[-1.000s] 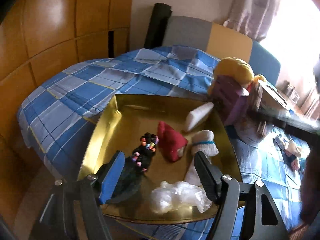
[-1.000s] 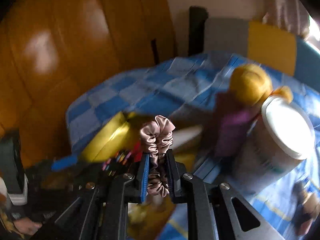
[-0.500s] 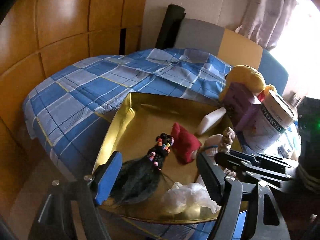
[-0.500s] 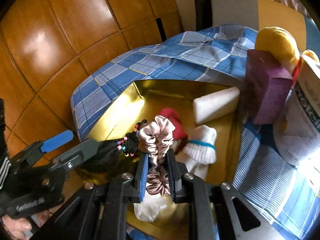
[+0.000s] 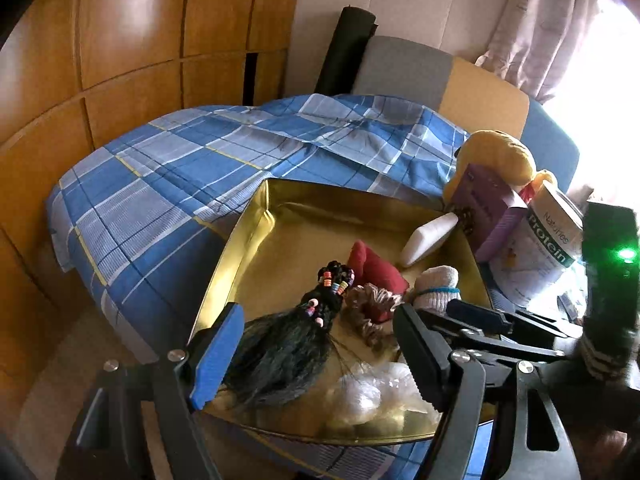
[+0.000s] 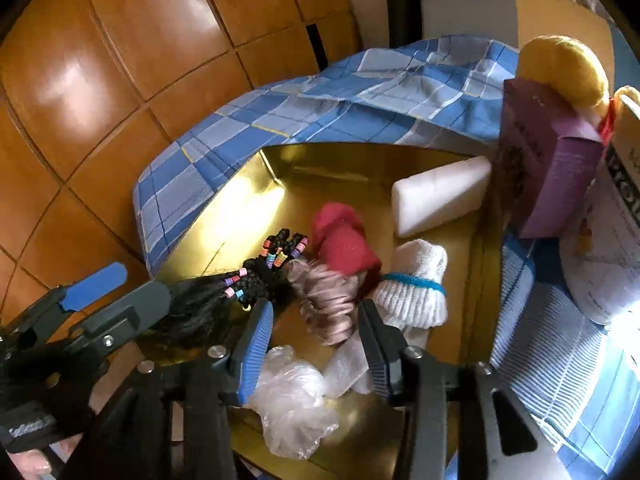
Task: Organize soft objects
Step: 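Carry the brown scrunchie into the gold tray and open the right gripper, then move both grippers back from the tray toward the remaining items on the bed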
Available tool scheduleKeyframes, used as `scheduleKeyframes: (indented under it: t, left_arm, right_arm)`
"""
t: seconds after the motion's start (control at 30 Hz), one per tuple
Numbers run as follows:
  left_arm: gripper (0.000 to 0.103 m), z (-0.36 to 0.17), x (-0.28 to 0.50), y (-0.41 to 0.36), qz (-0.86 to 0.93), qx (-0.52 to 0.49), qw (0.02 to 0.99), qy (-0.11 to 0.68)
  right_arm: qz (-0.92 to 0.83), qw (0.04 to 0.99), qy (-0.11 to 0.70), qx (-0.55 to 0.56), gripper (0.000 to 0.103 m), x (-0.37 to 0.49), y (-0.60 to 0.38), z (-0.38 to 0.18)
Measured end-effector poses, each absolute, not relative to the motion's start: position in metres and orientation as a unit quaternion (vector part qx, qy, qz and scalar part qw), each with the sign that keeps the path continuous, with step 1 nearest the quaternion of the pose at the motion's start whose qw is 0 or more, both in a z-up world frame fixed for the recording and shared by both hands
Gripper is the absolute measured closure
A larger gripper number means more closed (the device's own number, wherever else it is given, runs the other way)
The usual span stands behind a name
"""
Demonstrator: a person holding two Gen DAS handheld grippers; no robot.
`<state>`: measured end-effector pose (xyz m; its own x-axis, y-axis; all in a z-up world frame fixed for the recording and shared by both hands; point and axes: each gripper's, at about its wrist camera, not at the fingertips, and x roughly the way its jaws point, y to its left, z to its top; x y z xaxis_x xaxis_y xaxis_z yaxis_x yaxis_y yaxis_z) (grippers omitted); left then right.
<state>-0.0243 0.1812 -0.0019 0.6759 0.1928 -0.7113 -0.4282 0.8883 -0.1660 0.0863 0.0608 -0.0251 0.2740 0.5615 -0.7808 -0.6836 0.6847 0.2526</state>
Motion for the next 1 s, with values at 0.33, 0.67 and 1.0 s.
scheduleKeyframes:
  t: [0.33, 0.67, 1.0]
  left_arm:
    - [0.026, -0.001, -0.025, 0.173, 0.162, -0.150, 0.905, 0.363]
    - [0.026, 0.003, -0.024, 0.152, 0.130, -0.128, 0.914, 0.364]
    - [0.026, 0.007, -0.017, 0.124, 0.098, -0.095, 0.918, 0.372]
  right_arm:
    - [0.353, 0.826, 0.431, -0.082, 0.059, 0.072, 0.030, -0.016]
    - [0.307, 0.866, 0.383, -0.097, 0.059, 0.058, -0.027, 0.001]
    - [0.221, 0.899, 0.374, -0.064, 0.059, 0.077, -0.105, 0.011]
